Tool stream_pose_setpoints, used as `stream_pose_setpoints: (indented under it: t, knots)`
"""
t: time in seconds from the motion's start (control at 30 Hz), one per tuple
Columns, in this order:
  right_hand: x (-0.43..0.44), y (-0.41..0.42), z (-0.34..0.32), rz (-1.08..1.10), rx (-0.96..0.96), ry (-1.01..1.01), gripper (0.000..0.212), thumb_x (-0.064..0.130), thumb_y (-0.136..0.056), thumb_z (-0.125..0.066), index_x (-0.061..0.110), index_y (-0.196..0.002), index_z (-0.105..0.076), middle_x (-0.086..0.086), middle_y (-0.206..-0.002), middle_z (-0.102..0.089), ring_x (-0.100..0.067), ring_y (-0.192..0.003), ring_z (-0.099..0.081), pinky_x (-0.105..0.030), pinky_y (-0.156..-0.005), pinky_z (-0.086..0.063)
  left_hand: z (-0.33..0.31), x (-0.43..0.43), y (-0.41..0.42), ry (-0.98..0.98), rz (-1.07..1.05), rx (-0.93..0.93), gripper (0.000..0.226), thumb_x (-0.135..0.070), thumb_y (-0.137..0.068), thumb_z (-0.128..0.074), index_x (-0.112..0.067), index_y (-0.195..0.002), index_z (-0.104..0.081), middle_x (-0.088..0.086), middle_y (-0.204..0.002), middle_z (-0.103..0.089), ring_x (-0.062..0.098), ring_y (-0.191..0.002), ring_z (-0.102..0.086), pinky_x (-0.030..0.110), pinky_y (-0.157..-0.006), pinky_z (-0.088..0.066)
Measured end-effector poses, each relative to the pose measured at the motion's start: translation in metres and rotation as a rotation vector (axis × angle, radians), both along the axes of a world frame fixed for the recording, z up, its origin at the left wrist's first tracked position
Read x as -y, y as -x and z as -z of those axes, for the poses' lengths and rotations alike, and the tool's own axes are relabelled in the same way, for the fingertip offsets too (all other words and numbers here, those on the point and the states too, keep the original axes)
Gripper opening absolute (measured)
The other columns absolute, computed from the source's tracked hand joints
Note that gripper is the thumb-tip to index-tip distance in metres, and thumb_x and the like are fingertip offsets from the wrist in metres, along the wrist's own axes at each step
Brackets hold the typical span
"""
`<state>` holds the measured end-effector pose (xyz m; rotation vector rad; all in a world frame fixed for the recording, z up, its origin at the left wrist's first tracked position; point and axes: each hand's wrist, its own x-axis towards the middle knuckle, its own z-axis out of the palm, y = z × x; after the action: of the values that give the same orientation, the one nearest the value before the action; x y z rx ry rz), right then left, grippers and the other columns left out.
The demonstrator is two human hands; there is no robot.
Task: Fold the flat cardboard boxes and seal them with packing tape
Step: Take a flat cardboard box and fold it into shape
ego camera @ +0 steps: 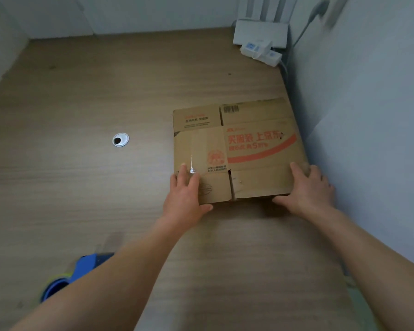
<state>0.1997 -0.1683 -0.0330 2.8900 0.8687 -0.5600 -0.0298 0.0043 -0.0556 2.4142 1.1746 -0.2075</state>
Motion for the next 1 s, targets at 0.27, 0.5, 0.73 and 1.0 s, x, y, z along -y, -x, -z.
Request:
stream_pose_setpoints:
  t: [0.27, 0.5, 0.73, 1.0]
  knots:
    - [0.034, 0.061, -0.043, 0.006, 0.114, -0.21, 0.087, 0.08, -0.074, -0.058, 0.028, -0.144, -0.05, -0.013, -0.143, -0.044, -0.034, -0.127, -0.04, -0.043, -0.107, -0.036, -0.05, 0.01, 0.052, -0.095, 0.037, 0.06, 0.086, -0.071, -0.077, -0.064, -0.032, -0.146, -0.031, -0.002, -0.161, -0.019, 0.023, -0.145, -0.021, 0.052, -0.107, -0.035]
    - [0.05, 0.112, -0.113, 0.019, 0.294, -0.59, 0.068, 0.07, -0.064, -0.064, 0.015, -0.101, -0.079, -0.017, -0.11, -0.066, -0.038, -0.102, -0.061, -0.041, -0.096, -0.043, -0.121, 0.008, 0.107, -0.132, 0.074, 0.214, 0.069, -0.069, -0.085, -0.05, -0.029, -0.141, -0.047, -0.005, -0.144, -0.048, 0.023, -0.129, -0.048, 0.041, -0.101, -0.043]
    - [0.068, 0.144, -0.16, -0.014, 0.301, -0.425, 0.038, 0.074, -0.076, -0.062, 0.037, -0.078, -0.071, 0.005, -0.078, -0.056, -0.029, -0.09, -0.055, -0.032, -0.065, -0.04, -0.17, 0.017, 0.146, -0.19, 0.088, 0.229, 0.049, -0.063, -0.095, -0.042, -0.022, -0.113, -0.063, 0.001, -0.107, -0.065, 0.027, -0.097, -0.059, 0.039, -0.081, -0.051]
    - [0.081, 0.159, -0.188, -0.054, 0.256, -0.45, 0.06, 0.08, -0.074, -0.061, 0.023, -0.055, -0.054, 0.004, -0.061, -0.058, -0.016, -0.065, -0.054, -0.03, -0.051, -0.034, -0.196, 0.026, 0.159, -0.1, 0.213, 0.078, 0.016, -0.035, -0.091, -0.054, -0.024, -0.098, -0.063, -0.001, -0.09, -0.066, 0.021, -0.08, -0.06, 0.032, -0.068, -0.053]
